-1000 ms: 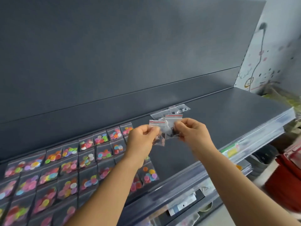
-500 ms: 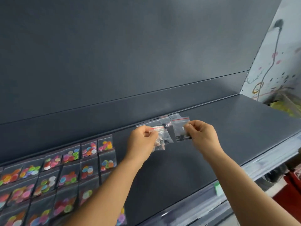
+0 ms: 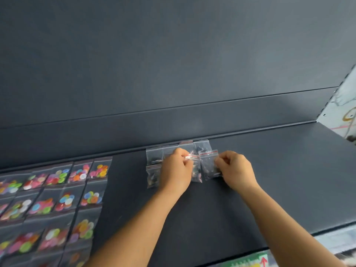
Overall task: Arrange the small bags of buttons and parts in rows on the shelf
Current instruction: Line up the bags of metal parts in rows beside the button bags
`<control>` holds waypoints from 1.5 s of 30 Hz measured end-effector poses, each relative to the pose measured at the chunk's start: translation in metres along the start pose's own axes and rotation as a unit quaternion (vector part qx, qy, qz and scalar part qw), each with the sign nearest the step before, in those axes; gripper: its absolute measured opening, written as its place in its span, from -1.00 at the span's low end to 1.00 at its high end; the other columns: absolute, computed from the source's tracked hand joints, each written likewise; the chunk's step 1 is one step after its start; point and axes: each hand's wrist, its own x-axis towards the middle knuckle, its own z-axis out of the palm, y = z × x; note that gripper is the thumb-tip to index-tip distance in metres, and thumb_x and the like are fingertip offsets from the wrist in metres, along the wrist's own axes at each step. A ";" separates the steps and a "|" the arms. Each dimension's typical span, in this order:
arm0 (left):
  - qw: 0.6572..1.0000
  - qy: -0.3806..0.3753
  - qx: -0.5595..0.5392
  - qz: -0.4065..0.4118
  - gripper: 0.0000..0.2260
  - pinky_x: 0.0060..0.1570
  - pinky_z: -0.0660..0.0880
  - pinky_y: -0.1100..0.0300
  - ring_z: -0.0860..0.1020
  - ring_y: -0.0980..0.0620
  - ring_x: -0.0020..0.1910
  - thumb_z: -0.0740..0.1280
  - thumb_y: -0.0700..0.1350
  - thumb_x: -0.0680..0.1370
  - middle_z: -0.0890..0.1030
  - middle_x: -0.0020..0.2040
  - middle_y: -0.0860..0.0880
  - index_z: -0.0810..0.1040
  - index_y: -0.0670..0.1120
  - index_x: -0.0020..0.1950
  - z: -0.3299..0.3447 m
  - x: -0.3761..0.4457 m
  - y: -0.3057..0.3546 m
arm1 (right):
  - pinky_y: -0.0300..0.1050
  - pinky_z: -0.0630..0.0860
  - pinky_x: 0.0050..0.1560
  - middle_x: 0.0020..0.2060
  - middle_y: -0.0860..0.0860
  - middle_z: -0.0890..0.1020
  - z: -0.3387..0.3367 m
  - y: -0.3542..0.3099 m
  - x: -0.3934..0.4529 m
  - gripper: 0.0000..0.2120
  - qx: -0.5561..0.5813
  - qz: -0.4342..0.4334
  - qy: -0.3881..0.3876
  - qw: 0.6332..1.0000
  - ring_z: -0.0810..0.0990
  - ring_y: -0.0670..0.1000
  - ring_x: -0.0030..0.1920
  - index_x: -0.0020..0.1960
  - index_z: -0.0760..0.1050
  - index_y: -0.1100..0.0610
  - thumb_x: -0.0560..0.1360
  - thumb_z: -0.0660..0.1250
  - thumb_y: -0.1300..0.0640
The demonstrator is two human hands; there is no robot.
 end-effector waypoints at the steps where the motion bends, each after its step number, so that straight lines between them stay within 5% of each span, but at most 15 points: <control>1: 0.999 0.004 0.037 0.011 -0.76 0.03 0.49 0.10 0.55 -0.04 0.04 0.28 -0.15 0.54 0.61 0.10 -0.04 0.48 -0.05 0.21 0.000 0.000 0.000 | -0.14 0.43 -0.10 -0.10 0.02 0.64 0.000 0.001 0.001 -0.83 -0.025 -0.011 0.000 1.000 0.58 0.10 -0.02 0.06 0.55 0.11 0.52 0.27 0.11; 5: 0.974 -0.001 0.190 0.125 -0.58 0.32 0.20 0.19 0.27 0.00 0.34 0.24 -0.10 0.59 0.37 0.38 0.03 0.31 -0.04 0.45 -0.009 -0.009 0.000 | -0.07 0.45 0.04 0.11 0.05 0.52 -0.002 0.002 0.001 -0.69 -0.096 -0.095 -0.008 0.991 0.49 0.12 0.13 0.25 0.48 0.04 0.51 0.28 0.12; 9: 0.949 -0.074 0.231 0.204 -0.67 0.34 0.27 0.15 0.30 0.02 0.34 0.19 -0.11 0.61 0.42 0.35 0.04 0.43 -0.07 0.38 -0.008 -0.015 -0.006 | -0.07 0.45 0.08 0.12 -0.03 0.55 -0.003 0.003 -0.005 -0.77 -0.141 -0.182 -0.051 0.972 0.45 0.09 0.14 0.14 0.58 0.00 0.52 0.28 0.12; 14: 0.935 -0.090 0.279 0.197 -0.70 0.23 0.34 0.12 0.37 0.00 0.25 0.15 -0.03 0.63 0.52 0.23 0.02 0.52 -0.10 0.28 0.003 -0.014 -0.012 | -0.16 0.39 -0.01 -0.10 -0.10 0.57 0.001 0.010 -0.006 -0.88 -0.182 -0.238 -0.079 0.951 0.49 0.06 0.03 -0.11 0.56 0.01 0.49 0.25 0.14; 24: 0.938 -0.051 0.298 0.168 -0.71 0.15 0.40 0.08 0.37 -0.06 0.23 0.17 -0.07 0.62 0.52 0.21 -0.03 0.49 -0.12 0.29 0.016 -0.012 -0.007 | -0.32 0.15 -0.11 0.09 -0.05 0.56 -0.004 0.001 -0.005 -0.81 -0.188 -0.226 -0.074 0.953 0.40 0.01 0.10 0.04 0.60 0.06 0.54 0.24 0.09; 34: 0.939 -0.032 0.306 0.155 -0.74 0.15 0.39 0.07 0.37 -0.07 0.24 0.21 -0.10 0.60 0.51 0.22 -0.05 0.50 -0.14 0.25 0.015 -0.017 -0.001 | -0.24 0.27 -0.06 0.03 -0.07 0.55 -0.003 0.001 -0.003 -0.85 -0.193 -0.217 -0.099 0.952 0.43 0.03 0.08 -0.03 0.60 0.06 0.51 0.26 0.11; 45: 0.948 0.045 0.298 0.097 -0.49 0.39 0.19 0.14 0.24 0.00 0.43 0.16 0.07 0.61 0.32 0.45 0.01 0.14 -0.02 0.52 -0.070 -0.068 -0.034 | -0.06 0.25 0.38 0.38 -0.03 0.41 0.027 -0.051 -0.055 -0.47 -0.201 -0.282 -0.115 0.931 0.31 0.06 0.39 0.43 0.31 0.03 0.50 0.29 -0.05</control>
